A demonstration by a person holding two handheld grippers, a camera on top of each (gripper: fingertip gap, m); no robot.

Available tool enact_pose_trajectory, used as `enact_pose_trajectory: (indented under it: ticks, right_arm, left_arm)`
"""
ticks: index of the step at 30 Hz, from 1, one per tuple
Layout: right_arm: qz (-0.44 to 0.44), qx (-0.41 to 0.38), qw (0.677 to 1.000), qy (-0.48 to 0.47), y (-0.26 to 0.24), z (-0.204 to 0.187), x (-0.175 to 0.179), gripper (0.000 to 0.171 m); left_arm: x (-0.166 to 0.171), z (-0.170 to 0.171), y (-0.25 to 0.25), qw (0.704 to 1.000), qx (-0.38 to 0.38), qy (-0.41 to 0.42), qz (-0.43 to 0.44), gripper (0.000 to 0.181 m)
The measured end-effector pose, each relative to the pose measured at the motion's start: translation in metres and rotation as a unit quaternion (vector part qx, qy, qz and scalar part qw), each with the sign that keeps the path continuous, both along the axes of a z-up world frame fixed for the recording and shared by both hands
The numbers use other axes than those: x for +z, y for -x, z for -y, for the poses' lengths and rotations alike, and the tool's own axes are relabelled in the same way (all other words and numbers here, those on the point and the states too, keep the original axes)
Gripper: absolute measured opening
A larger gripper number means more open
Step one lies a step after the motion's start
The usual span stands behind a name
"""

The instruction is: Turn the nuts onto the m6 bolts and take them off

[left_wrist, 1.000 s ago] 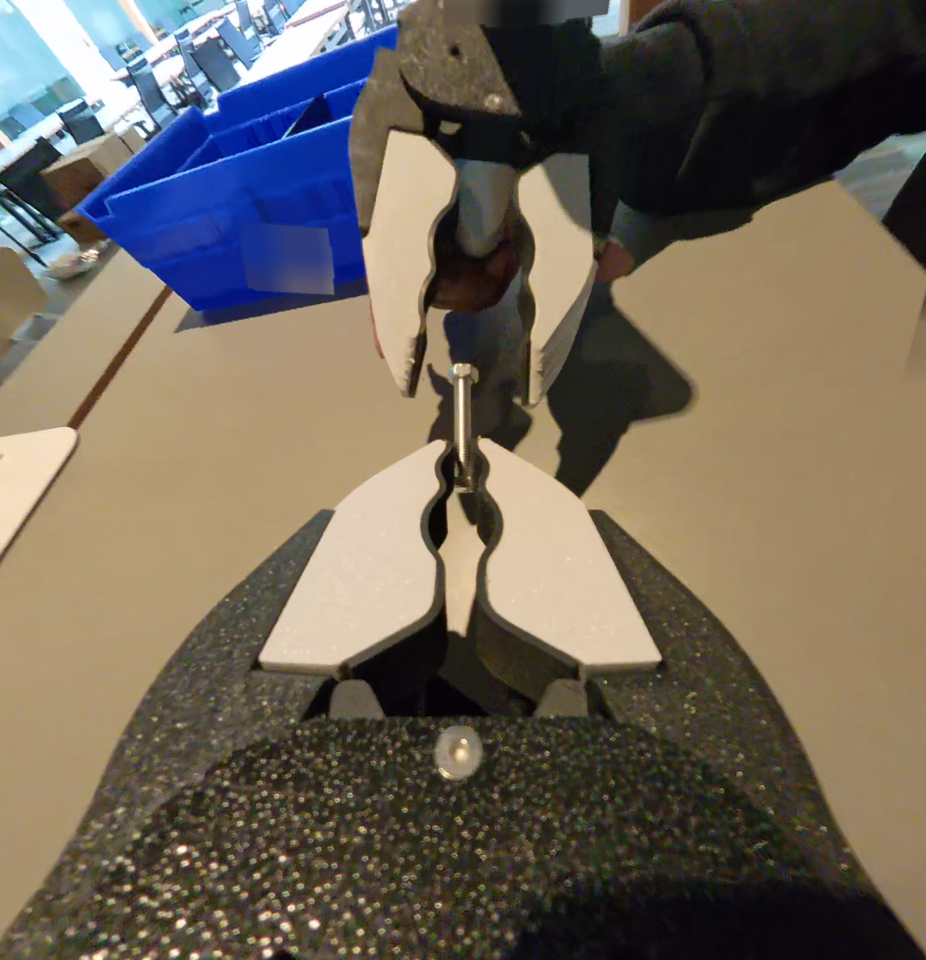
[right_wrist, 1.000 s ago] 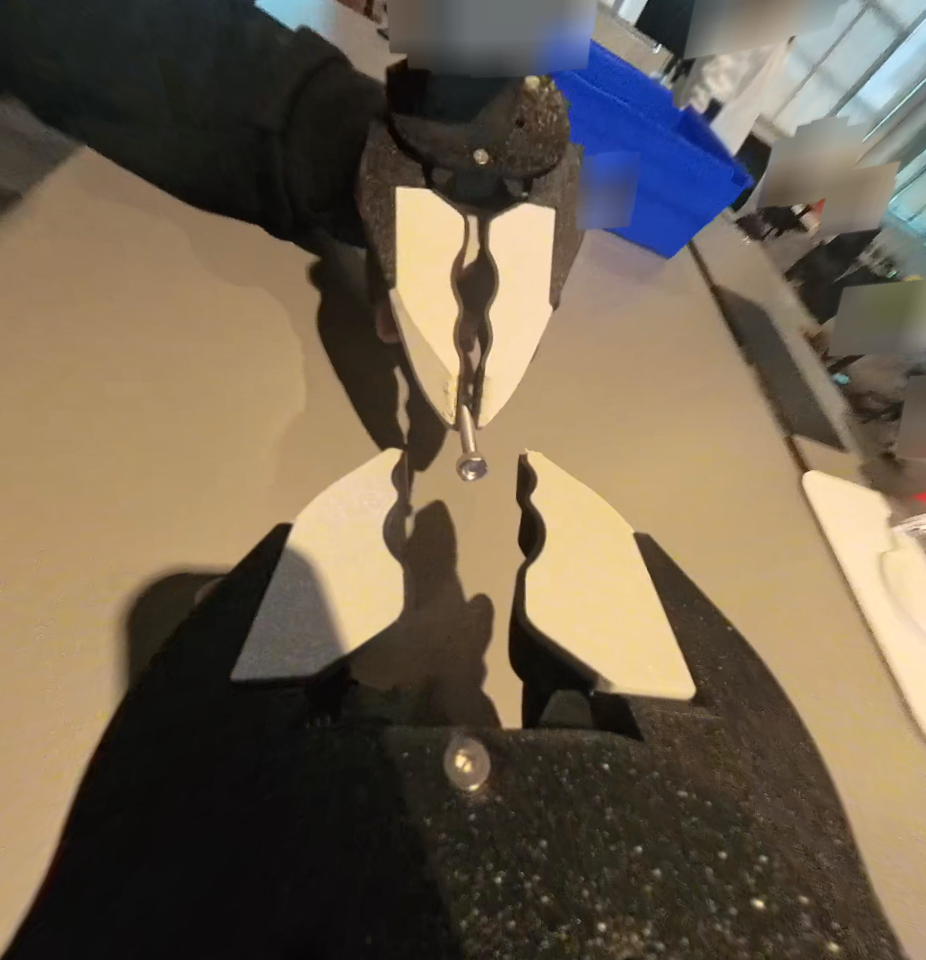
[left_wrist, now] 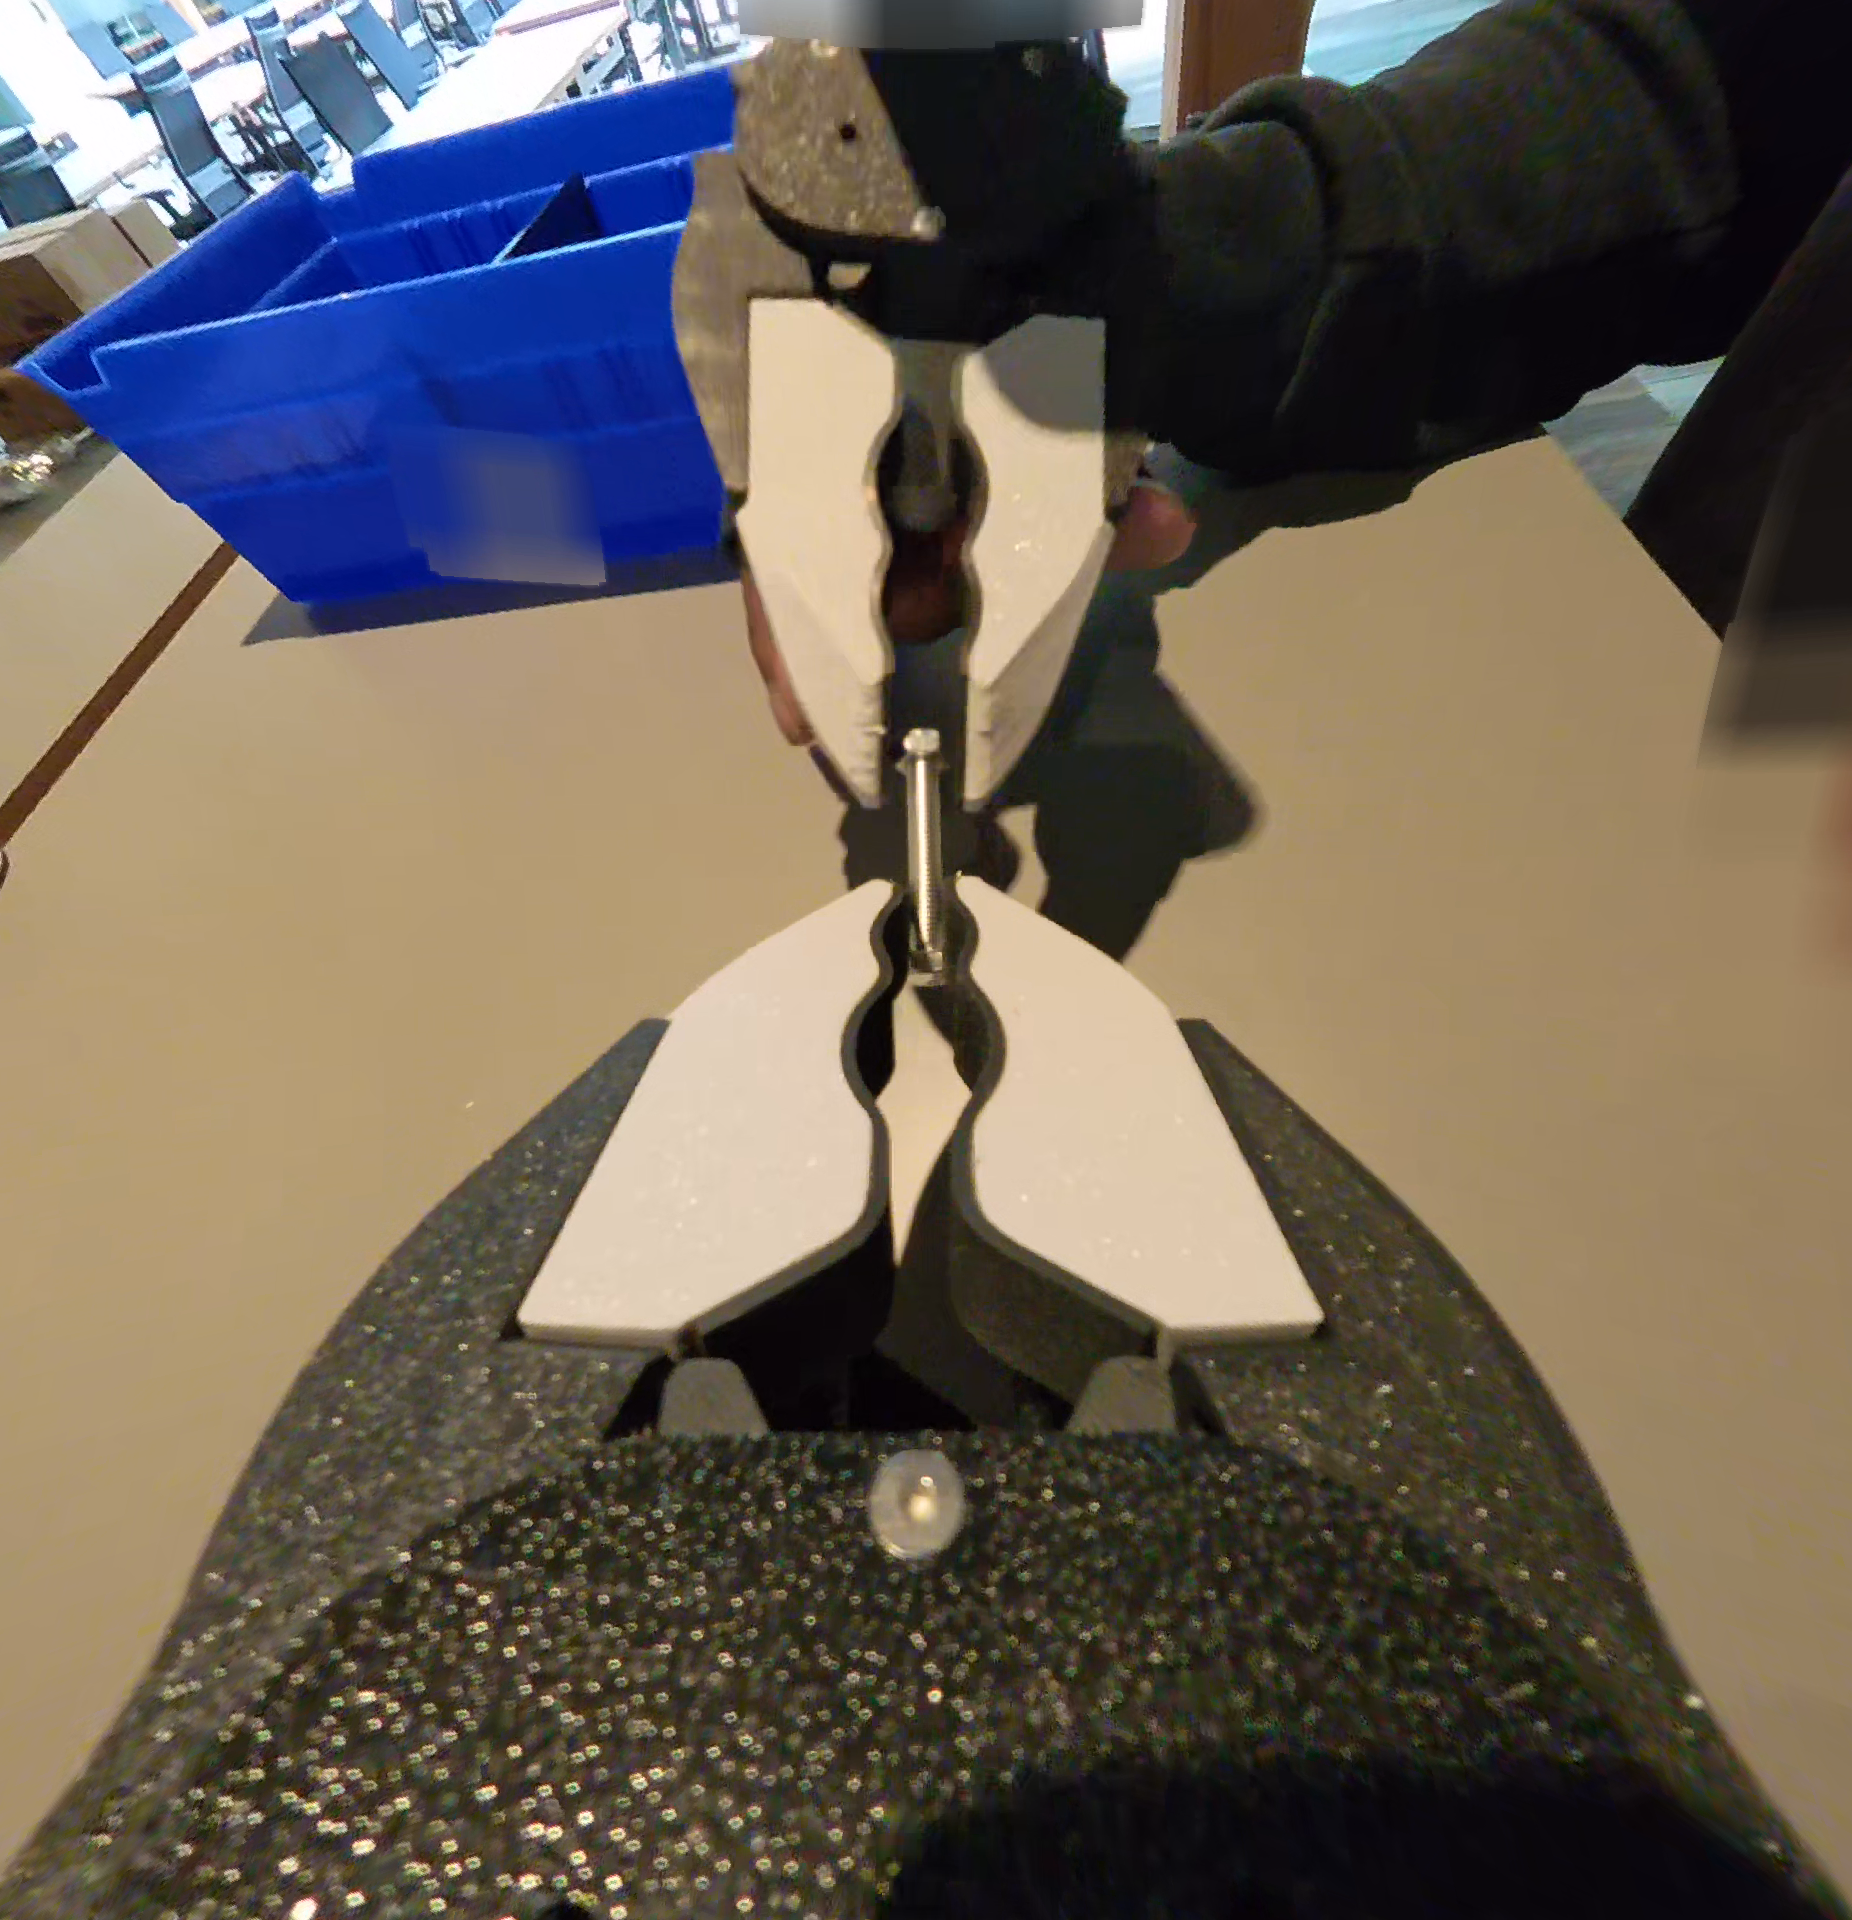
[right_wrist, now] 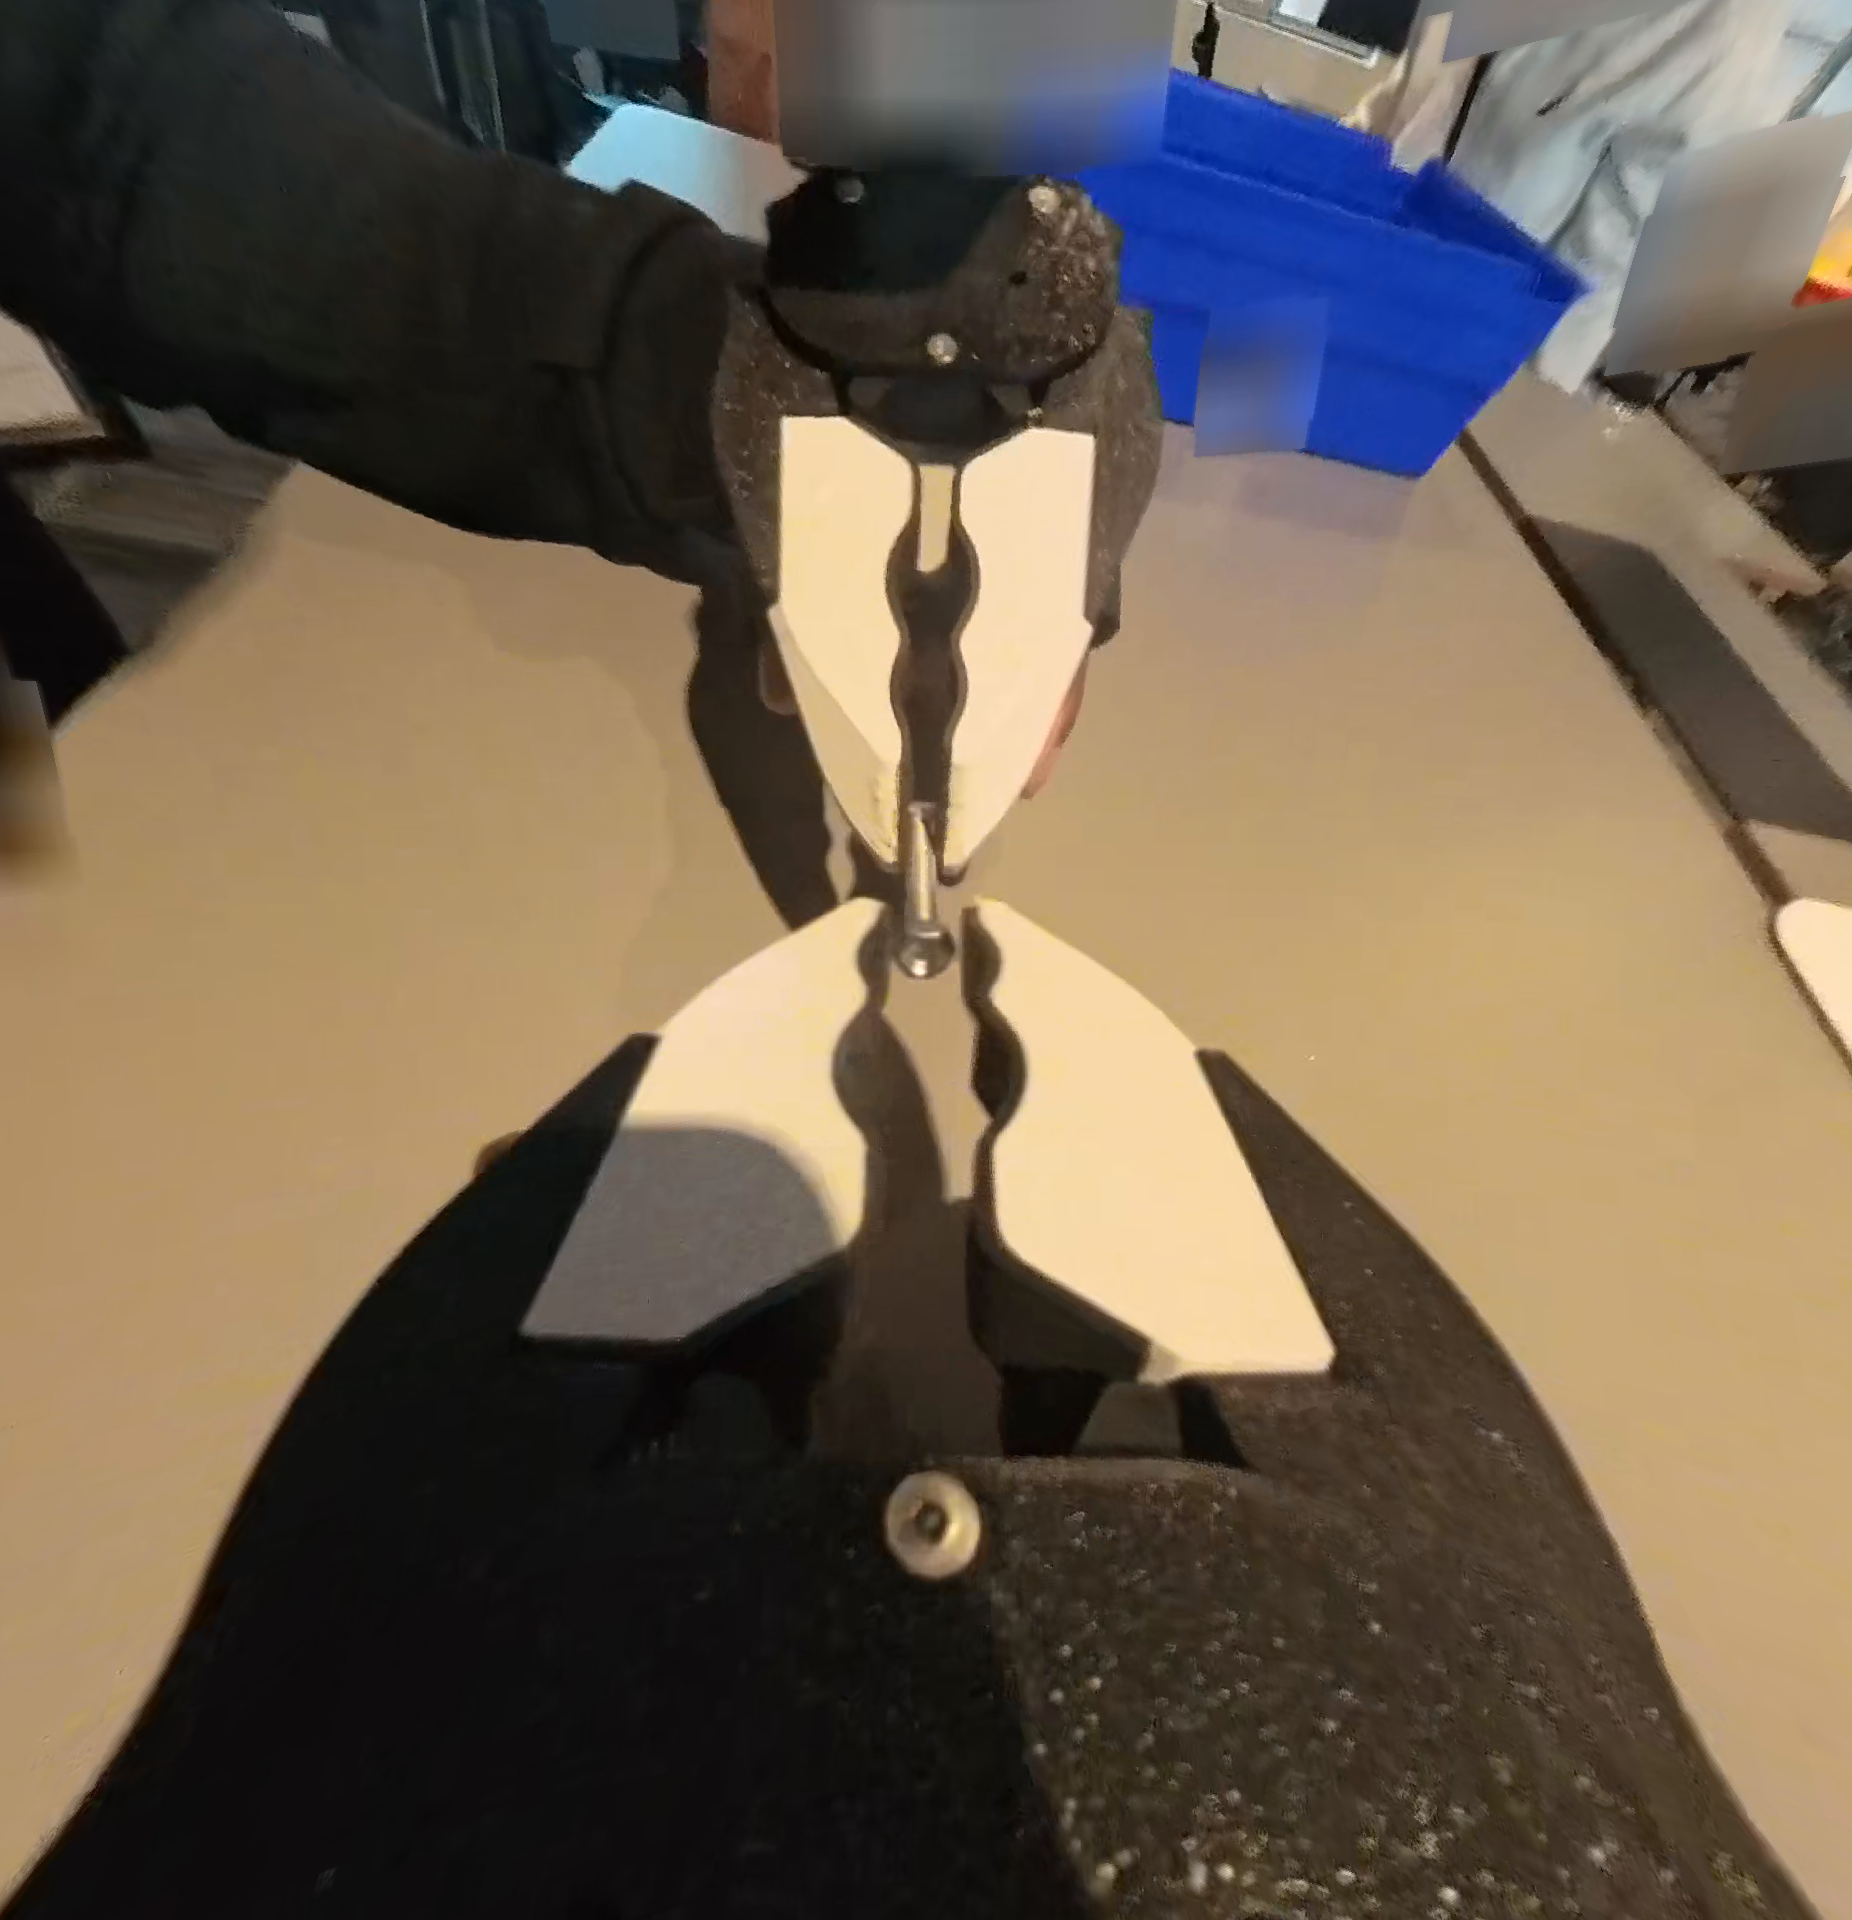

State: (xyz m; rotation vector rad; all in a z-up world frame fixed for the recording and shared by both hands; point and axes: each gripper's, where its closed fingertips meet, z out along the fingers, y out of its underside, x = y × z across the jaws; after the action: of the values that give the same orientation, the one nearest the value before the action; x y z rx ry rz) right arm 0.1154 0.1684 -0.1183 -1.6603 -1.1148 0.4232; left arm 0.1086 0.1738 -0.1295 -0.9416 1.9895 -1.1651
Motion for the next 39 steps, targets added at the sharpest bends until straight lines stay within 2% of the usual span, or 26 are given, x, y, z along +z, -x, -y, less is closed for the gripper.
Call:
enact_pose_trajectory:
  ticks: [3,5,7,14,21,24,27,29,31,34,39]
  right_arm:
    - [0.099,0.018,0.989,-0.107,0.001,0.003,-0.004,0.012]
    - [0.195,0.035,0.951,-0.237,0.002,0.004,-0.003,0.011]
    - [0.266,0.015,0.913,-0.310,-0.001,-0.003,-0.002,0.012]
    - [0.224,0.003,0.914,-0.337,0.001,0.001,0.016,0.011]
    - [0.259,-0.005,0.879,-0.400,0.007,0.003,0.028,0.011]
    - [0.275,-0.009,0.869,-0.412,0.006,0.002,0.028,0.011]
    - [0.255,-0.017,0.883,-0.394,0.004,0.000,0.027,0.012]
    - [0.218,-0.020,0.906,-0.363,0.004,-0.001,0.025,0.025]
    - [0.161,-0.021,0.946,-0.280,0.004,-0.003,0.017,0.045]
    - [0.081,-0.024,0.988,-0.130,0.005,-0.004,0.001,0.058]
    - [-0.028,-0.022,0.999,-0.019,0.011,-0.001,0.006,0.049]
  left_arm:
    - [-0.003,0.004,0.003,0.998,-0.011,0.052,-0.032,0.005]
    - [-0.003,0.008,0.006,0.991,-0.021,0.116,-0.063,0.005]
    - [0.001,0.002,0.004,0.987,-0.008,0.147,-0.065,0.005]
    - [0.014,0.006,0.006,0.979,-0.022,0.197,-0.049,0.005]
    - [0.027,0.009,0.013,0.930,-0.053,0.350,-0.097,0.005]
    - [0.027,0.009,0.013,0.922,-0.053,0.368,-0.105,0.005]
    - [0.025,0.007,0.011,0.935,-0.043,0.340,-0.093,0.005]
    - [0.025,0.004,0.009,0.944,-0.033,0.319,-0.081,0.005]
    - [0.022,0.000,0.008,0.954,-0.019,0.291,-0.072,0.005]
    - [0.019,-0.002,0.007,0.963,-0.007,0.259,-0.069,0.005]
    - [0.013,-0.001,0.009,0.974,-0.004,0.213,-0.074,0.005]
